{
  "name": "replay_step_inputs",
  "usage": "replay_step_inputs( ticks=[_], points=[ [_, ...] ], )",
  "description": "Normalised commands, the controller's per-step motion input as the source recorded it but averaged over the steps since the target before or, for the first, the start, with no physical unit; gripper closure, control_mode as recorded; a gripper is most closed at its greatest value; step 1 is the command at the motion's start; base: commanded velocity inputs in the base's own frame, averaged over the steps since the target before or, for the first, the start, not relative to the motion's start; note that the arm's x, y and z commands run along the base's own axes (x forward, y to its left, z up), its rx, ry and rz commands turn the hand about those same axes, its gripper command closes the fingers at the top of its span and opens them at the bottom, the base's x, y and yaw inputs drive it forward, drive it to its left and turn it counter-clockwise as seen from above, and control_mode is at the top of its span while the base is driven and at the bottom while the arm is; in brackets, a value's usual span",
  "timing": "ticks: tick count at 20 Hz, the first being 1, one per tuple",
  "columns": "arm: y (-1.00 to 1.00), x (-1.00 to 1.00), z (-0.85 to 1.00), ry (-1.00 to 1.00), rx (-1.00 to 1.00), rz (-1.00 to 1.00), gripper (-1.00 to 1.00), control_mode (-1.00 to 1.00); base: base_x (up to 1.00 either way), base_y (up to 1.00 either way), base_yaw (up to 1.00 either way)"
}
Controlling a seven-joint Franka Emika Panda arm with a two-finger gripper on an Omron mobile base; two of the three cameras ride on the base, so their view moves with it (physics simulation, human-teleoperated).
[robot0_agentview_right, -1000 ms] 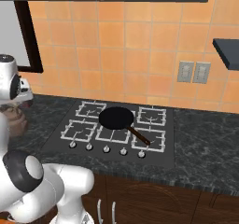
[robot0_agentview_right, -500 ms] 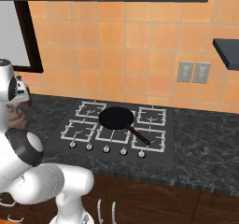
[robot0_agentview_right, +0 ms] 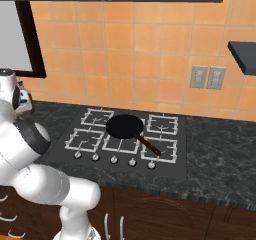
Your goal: Pick the kettle from the counter and place it on a stove burner. Then turn the burner on.
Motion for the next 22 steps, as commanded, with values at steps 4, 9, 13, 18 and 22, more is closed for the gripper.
replay_step_inputs(
  ticks=[4, 9, 13, 18, 22],
  points=[
    [0.21, 0.3, -0.13, 0.0, 0.0, 0.0, -1.0, -1.0, 0.0, 0.0, 0.0],
    [0.25, 0.31, -0.14, 0.0, 0.0, 0.0, -1.0, -1.0, 0.0, 0.0, 0.0],
    [0.26, 0.29, -0.14, 0.0, 0.0, 0.0, -1.0, -1.0, 0.0, 0.0, 0.0],
    [0.25, 0.29, -0.08, 0.0, 0.0, 0.0, -1.0, -1.0, 0.0, 0.0, 0.0],
    [0.23, 0.27, -0.06, 0.0, 0.0, 0.0, -1.0, -1.0, 0.0, 0.0, 0.0]
  ],
)
